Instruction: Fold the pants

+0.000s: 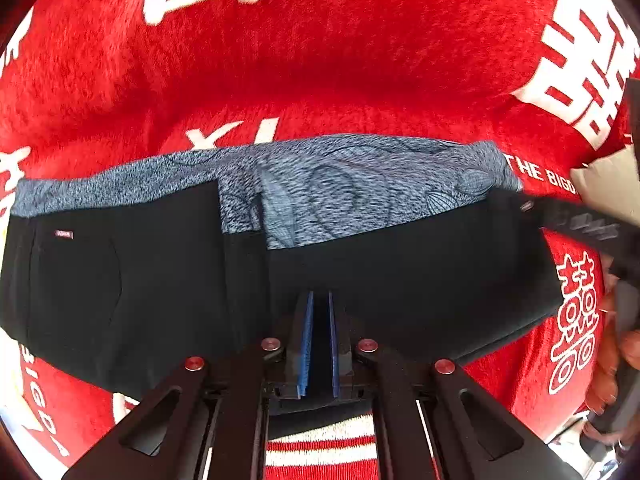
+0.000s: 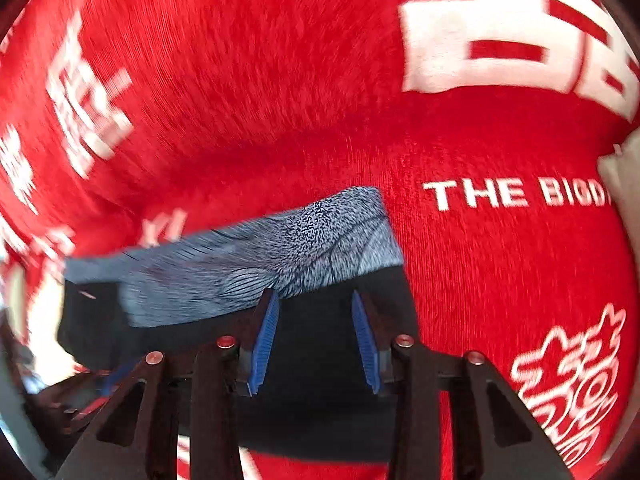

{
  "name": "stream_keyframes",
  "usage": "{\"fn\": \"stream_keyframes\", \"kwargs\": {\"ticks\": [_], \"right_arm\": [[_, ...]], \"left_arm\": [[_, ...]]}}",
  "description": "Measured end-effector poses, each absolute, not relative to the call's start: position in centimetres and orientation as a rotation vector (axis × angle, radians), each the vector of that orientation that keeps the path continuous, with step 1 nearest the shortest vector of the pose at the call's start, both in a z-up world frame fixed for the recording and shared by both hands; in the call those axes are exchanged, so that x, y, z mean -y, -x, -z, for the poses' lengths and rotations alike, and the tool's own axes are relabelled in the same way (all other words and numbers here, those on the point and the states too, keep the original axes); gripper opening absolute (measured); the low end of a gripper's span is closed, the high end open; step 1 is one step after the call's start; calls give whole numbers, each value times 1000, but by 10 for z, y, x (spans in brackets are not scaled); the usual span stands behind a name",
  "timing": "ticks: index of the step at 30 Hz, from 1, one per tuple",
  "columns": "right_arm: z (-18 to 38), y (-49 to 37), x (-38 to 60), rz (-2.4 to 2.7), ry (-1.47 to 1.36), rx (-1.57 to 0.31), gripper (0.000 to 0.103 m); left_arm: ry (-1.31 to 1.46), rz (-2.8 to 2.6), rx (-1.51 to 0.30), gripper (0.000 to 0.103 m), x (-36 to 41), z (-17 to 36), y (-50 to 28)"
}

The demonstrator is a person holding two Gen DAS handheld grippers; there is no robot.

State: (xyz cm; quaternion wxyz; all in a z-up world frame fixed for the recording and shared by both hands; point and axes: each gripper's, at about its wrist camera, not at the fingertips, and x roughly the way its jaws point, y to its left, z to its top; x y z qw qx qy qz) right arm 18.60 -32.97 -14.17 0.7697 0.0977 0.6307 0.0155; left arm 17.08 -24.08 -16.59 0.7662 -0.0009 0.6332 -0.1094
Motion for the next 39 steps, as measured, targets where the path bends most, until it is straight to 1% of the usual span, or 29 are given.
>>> {"fn": "stream_keyframes", "kwargs": {"ticks": [2, 4, 5, 6, 7, 8, 9, 10, 13, 14, 15, 17, 18, 23, 28, 39], "right_arm": [[161, -194, 322, -28, -112, -1405, 39], [159, -196, 318, -20, -93, -1390, 41], [155, -194, 318, -16, -105, -1389, 42], [152, -192, 318, -21, -117, -1386, 42], [149, -189, 319, -33, -127, -1386, 42], [145, -184, 319, -47, -133, -1387, 43], [138, -176, 319, -58, -135, -1383, 43], [135, -172, 320, -63, -137, -1380, 43], [120, -151, 322, -74, -164, -1371, 45], [116, -144, 322, -78, -178, -1368, 50], [113, -138, 324, -79, -187, -1364, 59], [103, -124, 325, -74, -203, -1362, 71], [100, -119, 326, -74, -210, -1362, 72], [92, -98, 321, -92, -222, -1404, 75], [91, -90, 307, -123, -194, -1432, 75], [94, -94, 236, -230, -107, -1468, 76]], "left_arm": [[2, 236, -1368, 8, 242, 166, -172], [11, 230, -1370, 9, 242, 165, -174], [22, 233, -1375, 15, 242, 165, -175], [44, 253, -1380, 40, 242, 164, -174], [67, 271, -1378, 77, 242, 162, -174], [55, 245, -1354, 92, 242, 157, -172], [42, 226, -1323, 99, 243, 152, -171], [37, 228, -1304, 99, 243, 148, -169], [51, 214, -1343, 99, 241, 148, -168], [45, 203, -1350, 99, 240, 149, -168], [31, 186, -1360, 99, 239, 149, -166], [22, 172, -1376, 99, 236, 150, -163], [20, 167, -1384, 99, 234, 149, -160], [21, 135, -1399, 99, 223, 143, -147], [70, 101, -1403, 99, 203, 134, -136], [169, -20, -1418, 99, 132, 138, -104]]}}
